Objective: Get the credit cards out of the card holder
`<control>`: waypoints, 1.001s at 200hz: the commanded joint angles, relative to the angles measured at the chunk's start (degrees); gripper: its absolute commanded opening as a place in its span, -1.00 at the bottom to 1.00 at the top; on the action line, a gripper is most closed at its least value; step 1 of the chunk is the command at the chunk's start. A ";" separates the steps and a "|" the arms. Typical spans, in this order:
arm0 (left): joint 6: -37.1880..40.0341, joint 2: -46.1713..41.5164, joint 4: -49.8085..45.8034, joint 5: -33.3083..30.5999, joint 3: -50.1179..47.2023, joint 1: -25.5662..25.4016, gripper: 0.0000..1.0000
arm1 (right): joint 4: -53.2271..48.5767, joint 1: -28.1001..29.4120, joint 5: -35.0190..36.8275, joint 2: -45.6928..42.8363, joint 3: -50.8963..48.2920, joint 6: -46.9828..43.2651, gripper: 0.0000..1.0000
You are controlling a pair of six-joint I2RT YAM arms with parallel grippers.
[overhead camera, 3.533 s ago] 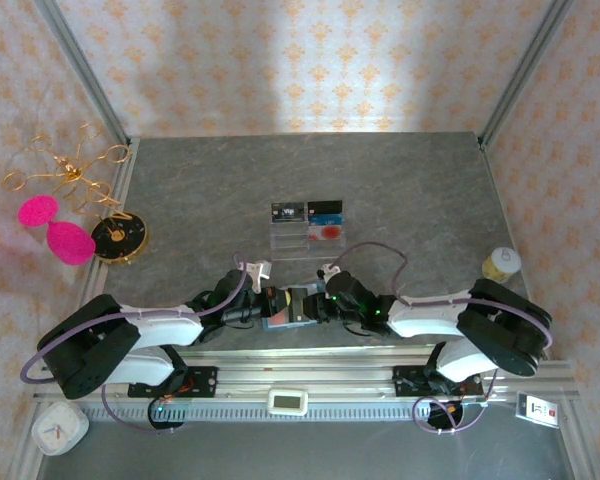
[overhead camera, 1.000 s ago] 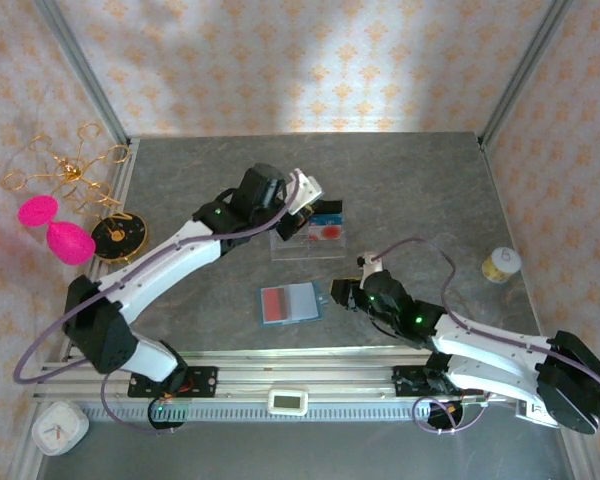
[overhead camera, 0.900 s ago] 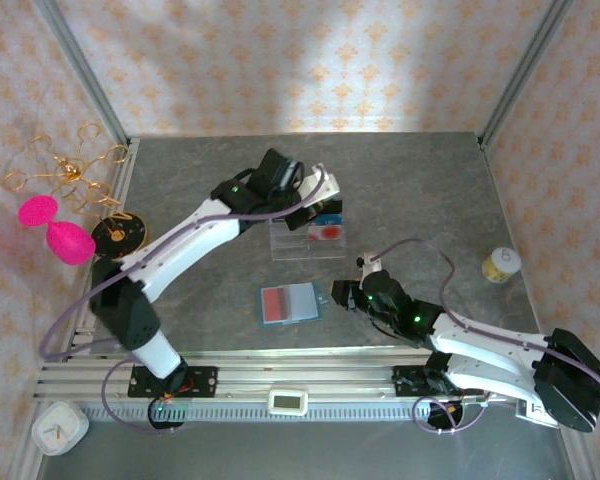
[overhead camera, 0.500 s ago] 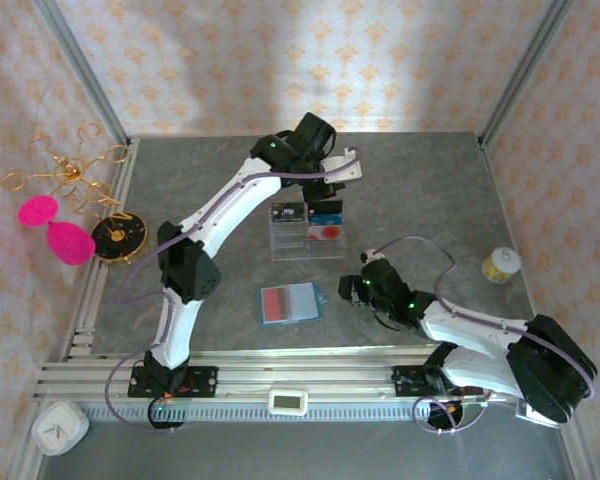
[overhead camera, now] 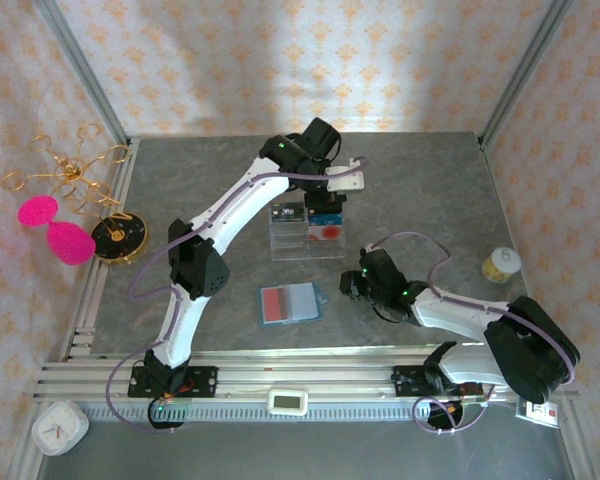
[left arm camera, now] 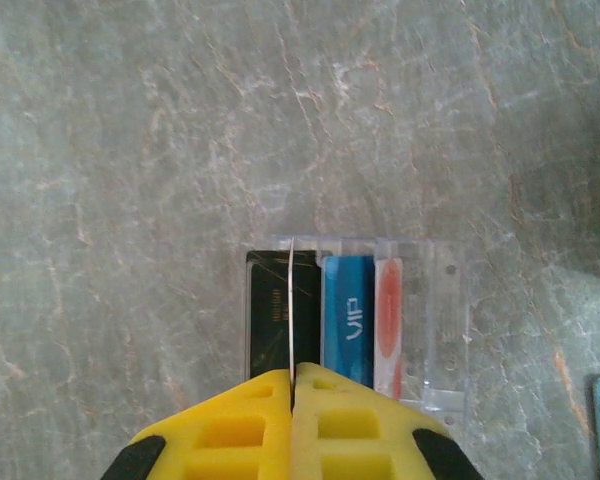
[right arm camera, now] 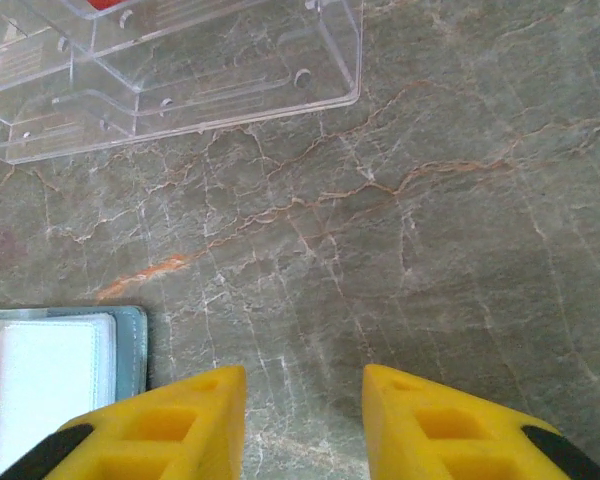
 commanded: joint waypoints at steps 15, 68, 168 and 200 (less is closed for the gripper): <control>1.60 -0.67 0.68 -1.59 -3.06 -0.11 -1.00 | -1.01 -0.67 0.75 0.83 2.00 -1.31 -0.32; 0.76 0.99 2.82 -3.39 -2.94 -0.07 -1.00 | -0.72 -1.26 0.52 1.31 2.31 -1.67 -0.32; 1.59 1.49 4.94 -4.80 -4.83 -0.07 -1.00 | 0.77 -2.07 -0.60 2.30 1.71 -1.82 -0.32; 1.34 1.22 5.85 -4.80 -6.92 -0.13 -1.00 | 1.23 -2.51 -1.01 2.67 1.50 -1.80 -0.32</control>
